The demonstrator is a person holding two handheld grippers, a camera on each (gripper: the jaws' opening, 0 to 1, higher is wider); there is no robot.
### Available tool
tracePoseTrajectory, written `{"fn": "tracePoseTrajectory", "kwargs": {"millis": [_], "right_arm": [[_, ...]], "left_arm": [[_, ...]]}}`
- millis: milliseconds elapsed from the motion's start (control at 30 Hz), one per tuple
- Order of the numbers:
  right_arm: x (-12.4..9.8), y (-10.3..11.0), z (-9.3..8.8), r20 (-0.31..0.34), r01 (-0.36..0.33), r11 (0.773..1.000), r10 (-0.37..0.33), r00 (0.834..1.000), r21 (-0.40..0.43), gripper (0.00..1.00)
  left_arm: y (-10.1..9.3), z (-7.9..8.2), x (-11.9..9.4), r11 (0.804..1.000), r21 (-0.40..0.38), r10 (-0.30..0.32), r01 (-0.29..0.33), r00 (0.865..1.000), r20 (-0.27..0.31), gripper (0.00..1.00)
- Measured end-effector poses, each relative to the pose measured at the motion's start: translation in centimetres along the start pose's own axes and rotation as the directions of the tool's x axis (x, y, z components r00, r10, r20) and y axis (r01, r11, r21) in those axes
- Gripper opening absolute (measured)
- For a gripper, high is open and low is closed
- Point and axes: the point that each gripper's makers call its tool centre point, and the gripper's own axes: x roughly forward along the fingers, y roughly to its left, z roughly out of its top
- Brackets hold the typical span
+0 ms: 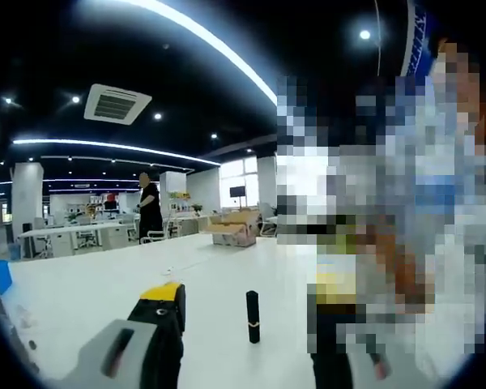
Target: Unscrew the lipstick cap, remove the lipstick, and put the cap back on the lipstick
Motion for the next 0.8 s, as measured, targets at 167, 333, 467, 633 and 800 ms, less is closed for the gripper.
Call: {"fn": "tracePoseTrajectory", "kwargs": {"millis": [167,333,467,633,800], "right_arm": [[0.1,0.1,-0.1,-0.002,-0.004,1.000,0.004,1.000,0.005,0.47],[0.4,0.0,-0.4,-0.009,-0.005,1.000,0.005,1.000,0.013,0.47],[0.5,0.1,-0.5,-0.014,-0.008,1.000,0.008,1.000,0.013,0.47],[0.8,0.3,-0.8,-0.022,-0.014,1.000,0.014,1.000,0.016,0.47],[1.0,0.4,-0.9,-0.025,-0.018,1.000,0.018,1.000,0.019,0.47]], "left_arm": [[-0.2,-0.2,0.3,1.000,-0.005,-0.007,0.007,1.000,-0.001,0.63],[-0.6,-0.4,0.7,1.000,-0.011,-0.026,0.026,1.000,0.001,0.63],[-0.8,-0.9,1.1,1.000,-0.004,-0.031,0.031,0.999,-0.018,0.63],[-1.0,-1.7,1.8,0.999,-0.008,-0.044,0.044,0.998,-0.036,0.63],[-1.4,-2.1,2.3,0.998,-0.014,-0.058,0.057,0.997,-0.041,0.63]]}}
